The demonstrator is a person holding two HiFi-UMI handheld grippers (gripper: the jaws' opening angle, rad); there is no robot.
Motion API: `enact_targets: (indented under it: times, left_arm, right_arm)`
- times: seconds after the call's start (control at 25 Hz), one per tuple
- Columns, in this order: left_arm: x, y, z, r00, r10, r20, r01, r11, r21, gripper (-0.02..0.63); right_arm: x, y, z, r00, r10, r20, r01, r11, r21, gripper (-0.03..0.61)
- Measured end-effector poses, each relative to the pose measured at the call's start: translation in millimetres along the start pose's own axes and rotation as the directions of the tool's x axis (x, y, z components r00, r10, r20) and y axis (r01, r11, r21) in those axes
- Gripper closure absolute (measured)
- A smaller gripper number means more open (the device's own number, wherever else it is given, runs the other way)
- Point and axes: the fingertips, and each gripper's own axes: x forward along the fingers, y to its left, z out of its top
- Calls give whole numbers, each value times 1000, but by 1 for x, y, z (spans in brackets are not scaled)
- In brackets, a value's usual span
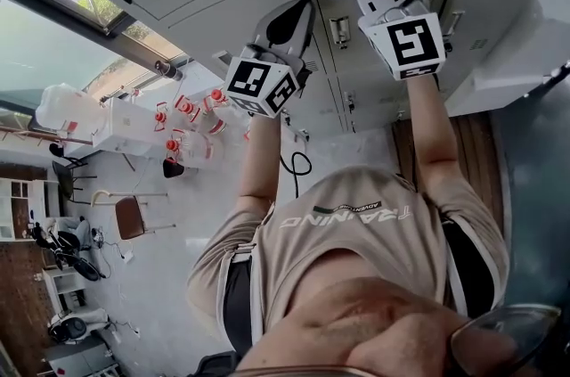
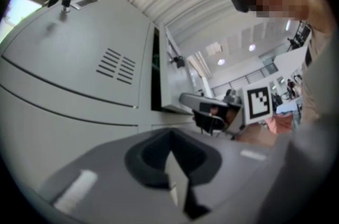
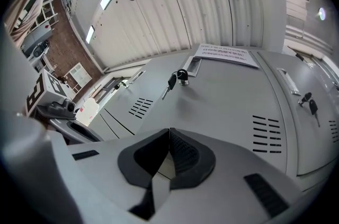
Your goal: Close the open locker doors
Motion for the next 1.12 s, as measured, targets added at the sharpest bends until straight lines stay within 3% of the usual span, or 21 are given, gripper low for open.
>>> enact_targets:
  times: [0.4,1.12]
  left_arm:
    - [10,4,-4,999,19,-36,-17,999,44,615]
    - [13,3,-17,996,49,-69,-47,998,30,615]
  right_arm:
    - [15,-9,-15,1000,-3,-8,3,1000,12,566]
    - [29,-7,-30,998,29,-63,-29,1000,5,566]
